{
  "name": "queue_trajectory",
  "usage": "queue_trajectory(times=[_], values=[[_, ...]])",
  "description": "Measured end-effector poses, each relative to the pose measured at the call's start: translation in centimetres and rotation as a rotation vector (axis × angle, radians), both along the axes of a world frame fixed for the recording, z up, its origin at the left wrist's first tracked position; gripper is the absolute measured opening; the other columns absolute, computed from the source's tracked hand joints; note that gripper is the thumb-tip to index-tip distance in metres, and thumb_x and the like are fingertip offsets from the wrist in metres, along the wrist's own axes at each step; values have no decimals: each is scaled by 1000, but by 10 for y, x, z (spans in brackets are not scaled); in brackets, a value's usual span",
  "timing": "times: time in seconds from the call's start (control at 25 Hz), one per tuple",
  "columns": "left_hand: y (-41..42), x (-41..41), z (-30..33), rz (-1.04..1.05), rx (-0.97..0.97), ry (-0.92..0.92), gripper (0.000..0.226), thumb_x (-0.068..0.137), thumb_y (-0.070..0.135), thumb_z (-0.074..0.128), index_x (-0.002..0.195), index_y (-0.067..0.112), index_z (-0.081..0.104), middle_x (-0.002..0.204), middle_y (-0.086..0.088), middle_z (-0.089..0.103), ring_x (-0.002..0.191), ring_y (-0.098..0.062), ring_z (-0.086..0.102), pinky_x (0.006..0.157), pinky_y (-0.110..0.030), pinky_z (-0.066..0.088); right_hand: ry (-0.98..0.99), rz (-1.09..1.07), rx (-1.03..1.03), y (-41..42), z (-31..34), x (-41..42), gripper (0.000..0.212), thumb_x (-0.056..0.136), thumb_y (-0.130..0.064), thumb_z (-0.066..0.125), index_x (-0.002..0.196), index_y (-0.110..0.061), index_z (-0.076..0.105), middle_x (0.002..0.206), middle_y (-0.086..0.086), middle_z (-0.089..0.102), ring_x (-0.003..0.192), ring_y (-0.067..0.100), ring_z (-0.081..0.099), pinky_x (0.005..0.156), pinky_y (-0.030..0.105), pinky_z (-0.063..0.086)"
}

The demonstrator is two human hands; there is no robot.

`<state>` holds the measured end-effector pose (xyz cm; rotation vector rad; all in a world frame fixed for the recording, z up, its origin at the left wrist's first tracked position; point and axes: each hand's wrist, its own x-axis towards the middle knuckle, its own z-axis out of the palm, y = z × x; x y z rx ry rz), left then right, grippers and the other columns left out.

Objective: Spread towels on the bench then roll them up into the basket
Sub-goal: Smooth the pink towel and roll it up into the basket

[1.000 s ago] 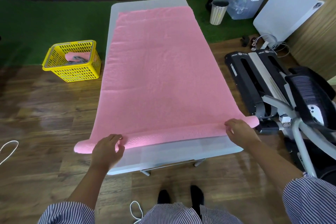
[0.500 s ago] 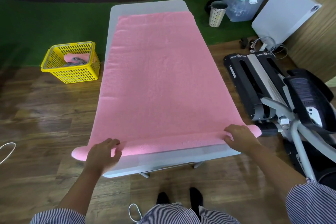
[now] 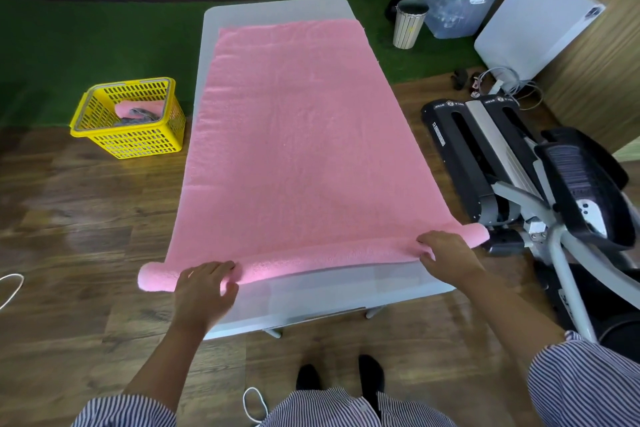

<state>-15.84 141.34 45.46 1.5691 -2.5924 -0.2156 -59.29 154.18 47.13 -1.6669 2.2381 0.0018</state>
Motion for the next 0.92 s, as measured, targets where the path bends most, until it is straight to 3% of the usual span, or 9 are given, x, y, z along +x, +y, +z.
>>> queue_trajectory(times=[0.2,0.4,0.52,0.6,0.68,0.84,0.92], values=[[0,8,-3,-62,-1,-28,40,74,38,39,80,20,74,70,7,69,64,-21,65,67,-37,45,-5,8,137,-4,5,-3,33,93,-26,46,122,-15,58,123,1,61,112,21,55,101,32,35],[-9,3,0,-47,-39,-37,41,80,33,39,100,15,70,100,-3,71,90,-25,67,77,-48,49,30,4,-127,-12,-2,-4,24,87,-6,51,109,-7,63,109,10,62,97,30,57,97,43,43],[-5,0,-4,-48,-16,2,39,77,36,45,95,15,72,94,-1,73,85,-24,68,80,-47,52,-37,-12,8,-8,-5,-1,34,92,-13,47,125,-10,56,128,3,56,119,21,49,114,38,24],[-3,-2,-4,-61,-17,5,37,67,32,57,93,13,72,91,-2,73,82,-25,69,79,-48,52,-28,7,32,-4,-6,-1,43,87,-15,53,130,-12,51,133,0,52,125,18,44,117,37,18],[-4,-3,-1,-46,1,-12,34,69,28,53,92,13,73,87,-1,73,76,-23,69,76,-46,53,2,8,3,-3,-5,-1,41,86,-13,54,127,-13,54,129,1,56,119,19,49,114,33,24],[-6,-2,1,-35,84,-63,45,77,42,31,80,24,72,71,9,70,62,-18,65,67,-31,49,30,-11,26,-6,0,-4,29,90,-19,47,115,-12,61,111,4,65,99,22,57,93,29,39],[-9,-2,3,-35,120,-26,50,78,48,27,83,24,72,76,10,70,67,-18,65,68,-30,47,17,-12,53,-2,-2,-5,29,91,-21,46,115,-13,60,113,3,64,100,21,57,96,30,38]])
